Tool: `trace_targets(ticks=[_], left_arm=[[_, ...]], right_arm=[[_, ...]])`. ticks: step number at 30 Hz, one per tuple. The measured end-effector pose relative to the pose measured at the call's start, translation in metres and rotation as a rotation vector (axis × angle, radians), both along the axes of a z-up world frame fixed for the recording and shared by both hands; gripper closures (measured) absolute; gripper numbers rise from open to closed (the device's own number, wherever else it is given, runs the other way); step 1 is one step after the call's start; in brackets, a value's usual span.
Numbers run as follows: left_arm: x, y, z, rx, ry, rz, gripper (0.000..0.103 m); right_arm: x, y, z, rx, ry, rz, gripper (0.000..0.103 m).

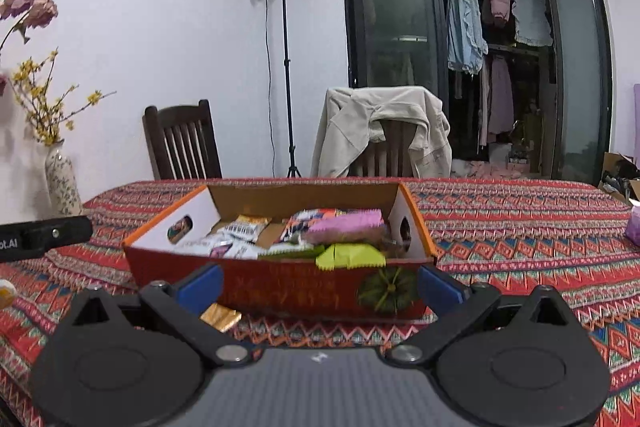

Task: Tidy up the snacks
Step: 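Move both open tools back toward the remaining snacks beside the box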

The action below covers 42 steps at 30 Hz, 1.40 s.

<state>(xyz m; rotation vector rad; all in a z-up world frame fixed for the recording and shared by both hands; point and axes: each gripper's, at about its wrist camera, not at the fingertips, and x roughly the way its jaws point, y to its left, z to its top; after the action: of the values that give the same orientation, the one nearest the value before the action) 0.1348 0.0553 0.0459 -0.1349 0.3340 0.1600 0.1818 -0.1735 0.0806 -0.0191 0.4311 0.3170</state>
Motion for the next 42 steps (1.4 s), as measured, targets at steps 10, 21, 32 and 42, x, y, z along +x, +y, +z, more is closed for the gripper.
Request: trace_targets(ticks=[10,21,32,42], left_arm=[[-0.009,0.021,-0.018,-0.006,0.043,0.010,0.000],[-0.007,0.040,-0.035,-0.059,0.067,0.009,0.000],[-0.005,0.056,-0.043,-0.134,0.079,0.033,0.000],[0.001,0.065,-0.048,-0.179,0.118,0.083,0.000]], right_arm=[[-0.004,0.009,-0.018,-0.016,0.097,0.036,0.000],[0.004,0.043,-0.020,-0.069,0.147,0.089,0.000],[0.034,0.098,-0.032,-0.146,0.197,0.171,0.000],[0.062,0.116,-0.053,-0.103,0.254,0.271,0.016]])
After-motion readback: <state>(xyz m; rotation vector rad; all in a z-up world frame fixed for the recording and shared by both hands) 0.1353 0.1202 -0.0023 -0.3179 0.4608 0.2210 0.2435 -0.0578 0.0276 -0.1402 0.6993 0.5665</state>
